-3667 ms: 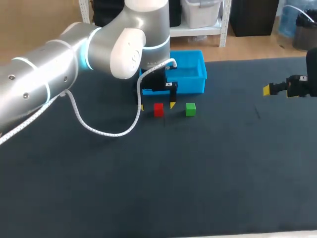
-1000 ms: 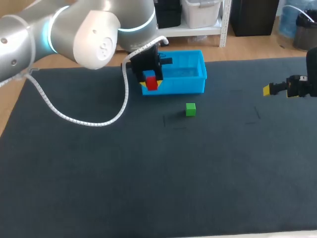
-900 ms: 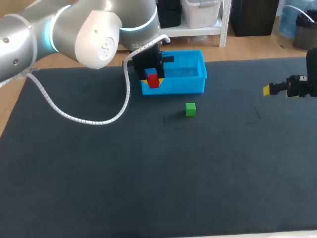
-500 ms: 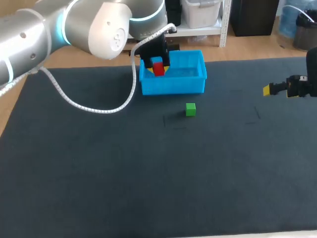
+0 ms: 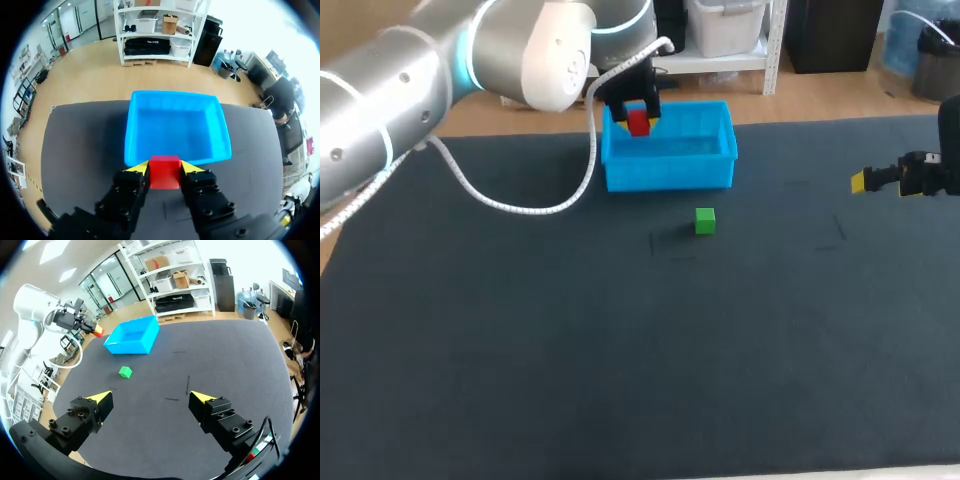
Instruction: Use the left arm to pick the red cube and place it into the blue plastic box first, then use the right arm to grasp the green cube and put it into the same blue plastic box after the first action is fully finished.
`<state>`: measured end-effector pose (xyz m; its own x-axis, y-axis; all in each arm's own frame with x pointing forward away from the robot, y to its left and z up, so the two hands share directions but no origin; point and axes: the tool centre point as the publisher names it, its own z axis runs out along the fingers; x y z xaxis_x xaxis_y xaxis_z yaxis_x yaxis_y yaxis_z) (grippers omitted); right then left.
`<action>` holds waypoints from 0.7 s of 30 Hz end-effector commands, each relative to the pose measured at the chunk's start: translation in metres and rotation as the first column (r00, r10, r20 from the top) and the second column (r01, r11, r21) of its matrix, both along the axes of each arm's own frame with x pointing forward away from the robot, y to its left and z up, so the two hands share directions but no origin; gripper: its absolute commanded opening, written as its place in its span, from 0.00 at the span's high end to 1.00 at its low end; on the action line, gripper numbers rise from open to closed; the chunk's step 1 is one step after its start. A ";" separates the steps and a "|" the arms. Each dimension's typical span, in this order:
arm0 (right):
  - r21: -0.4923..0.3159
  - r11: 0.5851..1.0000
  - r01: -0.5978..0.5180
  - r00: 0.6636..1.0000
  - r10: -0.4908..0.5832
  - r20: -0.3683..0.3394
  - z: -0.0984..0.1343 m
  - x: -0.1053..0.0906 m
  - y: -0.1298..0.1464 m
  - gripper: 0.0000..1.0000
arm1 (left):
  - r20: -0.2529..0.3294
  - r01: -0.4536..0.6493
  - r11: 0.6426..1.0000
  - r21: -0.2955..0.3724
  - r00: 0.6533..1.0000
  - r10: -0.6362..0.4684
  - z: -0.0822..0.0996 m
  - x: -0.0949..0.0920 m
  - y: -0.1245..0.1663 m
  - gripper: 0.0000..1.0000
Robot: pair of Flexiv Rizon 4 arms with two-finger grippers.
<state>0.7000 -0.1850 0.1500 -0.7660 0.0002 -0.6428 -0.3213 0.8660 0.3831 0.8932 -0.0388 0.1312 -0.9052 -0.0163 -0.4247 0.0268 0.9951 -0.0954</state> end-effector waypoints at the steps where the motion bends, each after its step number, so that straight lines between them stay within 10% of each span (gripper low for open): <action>1: 0.000 1.000 0.000 1.000 0.000 0.000 0.000 0.000 0.000 0.00 | 0.001 0.005 1.000 -0.002 1.000 -0.005 -0.006 0.014 -0.001 1.00; 21: 0.000 1.000 0.000 1.000 0.000 0.000 0.000 0.000 0.000 0.00 | 0.043 -0.027 0.999 0.026 0.999 0.026 -0.053 0.030 0.004 1.00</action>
